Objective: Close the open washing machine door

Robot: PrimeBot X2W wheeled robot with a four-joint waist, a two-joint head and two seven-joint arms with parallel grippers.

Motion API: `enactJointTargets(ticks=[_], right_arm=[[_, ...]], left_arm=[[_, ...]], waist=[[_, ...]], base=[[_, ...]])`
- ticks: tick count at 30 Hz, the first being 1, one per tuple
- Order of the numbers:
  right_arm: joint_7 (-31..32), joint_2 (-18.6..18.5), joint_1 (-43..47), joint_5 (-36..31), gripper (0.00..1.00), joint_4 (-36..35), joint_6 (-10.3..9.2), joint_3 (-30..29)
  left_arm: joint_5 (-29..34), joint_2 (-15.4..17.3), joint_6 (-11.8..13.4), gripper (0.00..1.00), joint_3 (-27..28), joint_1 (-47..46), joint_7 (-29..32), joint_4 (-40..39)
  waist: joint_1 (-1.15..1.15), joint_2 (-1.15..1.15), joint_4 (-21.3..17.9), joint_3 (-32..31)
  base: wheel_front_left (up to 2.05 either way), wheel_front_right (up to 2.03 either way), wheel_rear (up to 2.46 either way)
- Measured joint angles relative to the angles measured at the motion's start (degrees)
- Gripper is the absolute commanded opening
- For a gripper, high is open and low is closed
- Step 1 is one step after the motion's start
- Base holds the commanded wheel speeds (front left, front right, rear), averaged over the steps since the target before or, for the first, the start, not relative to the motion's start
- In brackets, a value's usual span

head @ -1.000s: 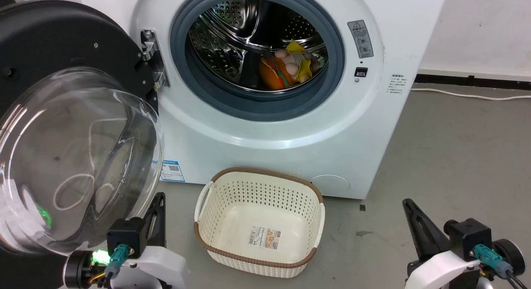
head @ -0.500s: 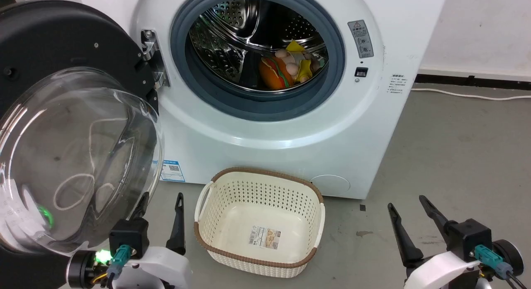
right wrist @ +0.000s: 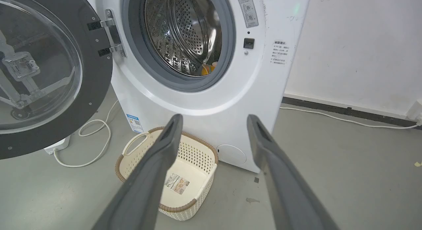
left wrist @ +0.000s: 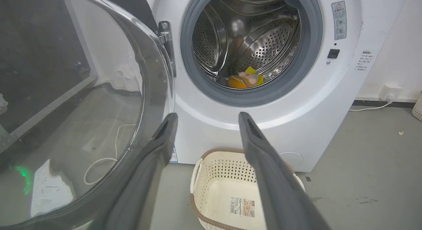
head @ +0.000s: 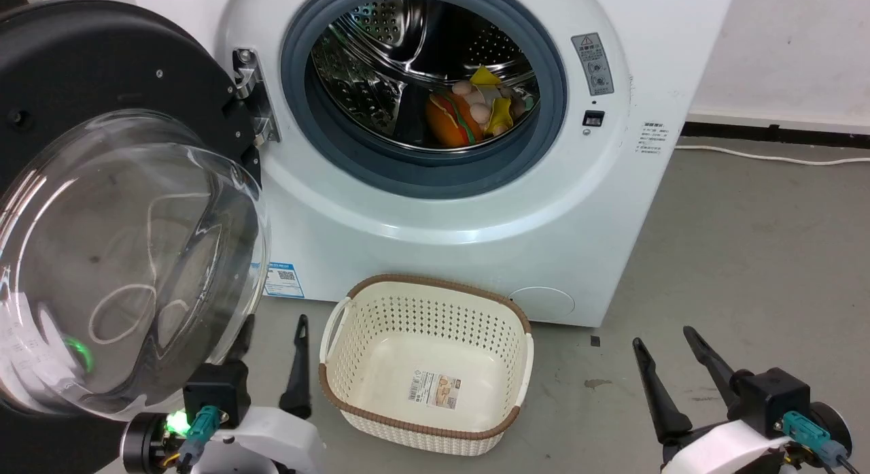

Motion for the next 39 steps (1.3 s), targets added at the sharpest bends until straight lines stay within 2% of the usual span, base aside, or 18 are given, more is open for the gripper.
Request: enactJointTargets(ticks=[11, 24, 31, 39], right_arm=[[-1.11, 0.00, 0.60, 1.77, 1.00, 0.37, 0.00, 0.31], [-2.59, 0.00, 1.69, 4.20, 1.00, 1.45, 0.00, 0.15], [-3.57, 0.00, 2.16, 5.52, 1.00, 2.29, -0.01, -0.11], [-4.60, 0.00, 2.78, 7.15, 1.00, 3.47, -0.01, -0.34]], left_arm=[[-2.23, 0.00, 0.26, 0.00, -0.64, 0.60, -1.12, -1.09], [-3.77, -0.02, 0.76, 0.00, 2.21, 0.08, -2.67, -8.80], [-4.23, -0.03, 1.13, 0.00, 6.43, -1.05, -3.56, -12.80], [-6.28, -0.03, 1.59, 0.00, 15.43, -2.76, -4.58, -14.77]], waist=[[0.00, 0.00, 0.46, -0.01], [0.00, 0.00, 3.54, -0.31], [0.00, 0.00, 6.50, -0.50], [0.00, 0.00, 10.87, -0.57]], base=[[0.00, 0.00, 0.00], [0.00, 0.00, 0.00], [0.00, 0.00, 0.00], [0.00, 0.00, 0.00]])
